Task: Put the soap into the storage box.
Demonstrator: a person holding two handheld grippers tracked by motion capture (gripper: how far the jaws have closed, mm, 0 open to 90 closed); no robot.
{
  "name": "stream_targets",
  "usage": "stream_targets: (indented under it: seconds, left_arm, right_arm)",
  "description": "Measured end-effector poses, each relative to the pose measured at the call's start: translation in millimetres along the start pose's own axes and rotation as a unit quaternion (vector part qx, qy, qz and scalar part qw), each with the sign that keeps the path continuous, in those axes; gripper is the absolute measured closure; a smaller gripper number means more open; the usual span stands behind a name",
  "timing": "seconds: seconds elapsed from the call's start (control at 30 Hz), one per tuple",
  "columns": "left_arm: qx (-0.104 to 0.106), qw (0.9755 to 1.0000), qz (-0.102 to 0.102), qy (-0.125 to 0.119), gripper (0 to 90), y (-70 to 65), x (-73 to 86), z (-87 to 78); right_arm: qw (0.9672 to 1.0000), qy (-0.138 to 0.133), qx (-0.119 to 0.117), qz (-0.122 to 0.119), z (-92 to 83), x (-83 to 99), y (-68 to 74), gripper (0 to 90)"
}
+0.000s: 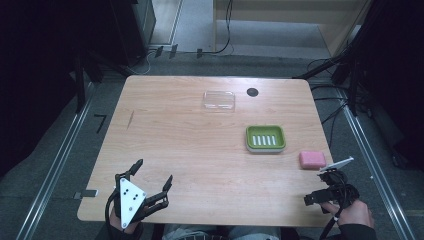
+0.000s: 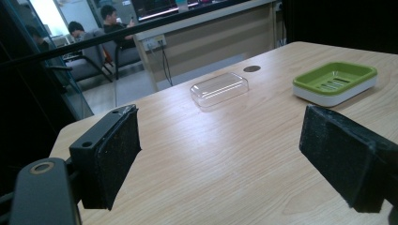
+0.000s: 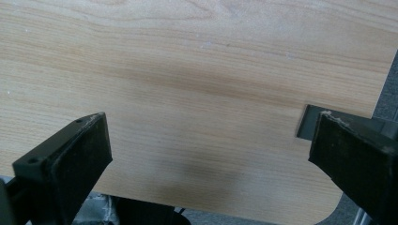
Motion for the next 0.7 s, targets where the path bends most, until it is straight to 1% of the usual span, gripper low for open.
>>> stream_targets:
  seconds: [0.2, 0.33, 0.5, 0.6, 0.63, 0.7]
  left_arm:
    - [-0.003, 1.0, -0.006, 0.001, 13.0, 2.2, 1.5, -1.2]
    - [-0.008, 0.9999, -0.013, -0.001, 13.0, 3.4, 1.7, -3.0]
    - [-0.004, 1.0, -0.005, -0.001, 13.0, 2.4, 1.3, -2.9]
    - [-0.006, 0.9999, -0.009, -0.004, 13.0, 3.1, 1.8, -2.5]
    - [-0.004, 1.0, -0.008, -0.004, 13.0, 3.2, 2.1, -2.1]
    - [-0.003, 1.0, -0.006, -0.004, 13.0, 3.4, 2.5, -2.0]
  right_arm:
    - [1.0, 0.001, 0.005, 0.001, 0.4, -1.5, 1.8, 0.0]
    - [1.0, 0.004, 0.006, -0.006, 1.7, -3.3, 4.1, 0.0]
    - [0.9999, 0.003, 0.007, -0.009, 1.2, -3.9, 3.6, 0.0]
    - [0.9999, 0.003, 0.01, -0.011, 1.6, -5.3, 5.1, 0.0]
    - [0.9999, 0.004, 0.013, -0.01, 2.3, -6.0, 5.9, 0.0]
    - [0.9998, 0.003, 0.013, -0.011, 2.1, -6.2, 5.9, 0.0]
Point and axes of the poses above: each handheld gripper's, and its own axes: z roughly forward along the jaws, x roughly out of its underside, y roughly to its left, the point moved 5 cm from there along z, roughly forward along the jaws, and after that the axes turned 11 degrees about z, right-handed, at the moved point
